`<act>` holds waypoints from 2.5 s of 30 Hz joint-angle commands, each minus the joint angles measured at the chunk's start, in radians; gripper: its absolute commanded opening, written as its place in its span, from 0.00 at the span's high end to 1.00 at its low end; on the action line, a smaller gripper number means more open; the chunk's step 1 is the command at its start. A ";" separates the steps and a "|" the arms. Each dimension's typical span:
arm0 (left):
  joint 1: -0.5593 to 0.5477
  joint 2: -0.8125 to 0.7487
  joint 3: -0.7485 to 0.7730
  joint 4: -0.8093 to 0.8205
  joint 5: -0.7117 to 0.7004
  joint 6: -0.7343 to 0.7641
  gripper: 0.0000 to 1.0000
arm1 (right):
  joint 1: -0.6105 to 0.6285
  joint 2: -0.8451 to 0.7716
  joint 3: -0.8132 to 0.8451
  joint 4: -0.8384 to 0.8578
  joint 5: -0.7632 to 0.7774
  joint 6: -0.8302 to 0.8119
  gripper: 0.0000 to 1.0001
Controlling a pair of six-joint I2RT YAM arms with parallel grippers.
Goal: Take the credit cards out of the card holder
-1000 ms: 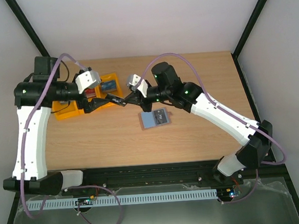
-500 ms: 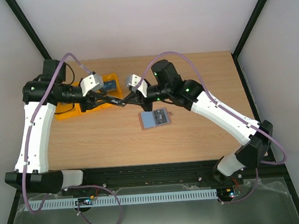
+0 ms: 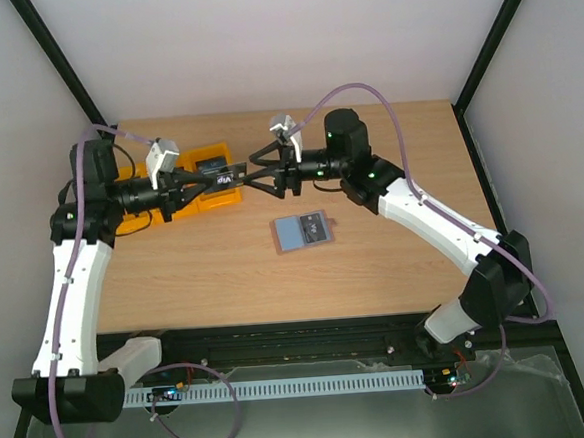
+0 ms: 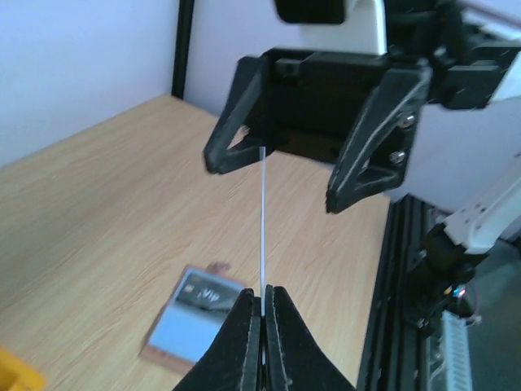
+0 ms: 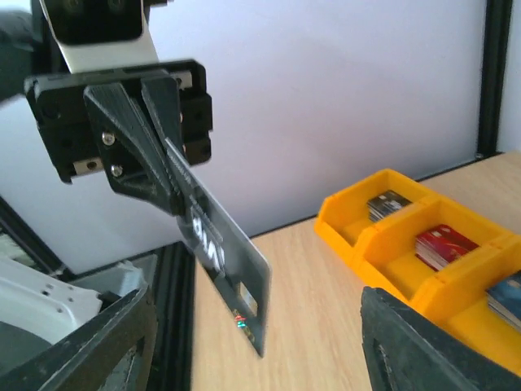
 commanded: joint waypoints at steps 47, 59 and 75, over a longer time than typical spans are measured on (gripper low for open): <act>-0.514 -0.076 -0.534 1.525 -1.143 1.398 0.97 | -0.027 0.178 0.314 0.030 0.088 0.918 0.98; -0.474 -0.131 -0.395 1.082 -1.250 1.154 0.98 | -0.043 0.196 0.327 0.013 0.060 0.927 0.80; 0.398 0.117 -0.210 0.348 -0.761 1.144 0.98 | -0.193 0.148 0.350 -0.351 0.217 0.586 0.01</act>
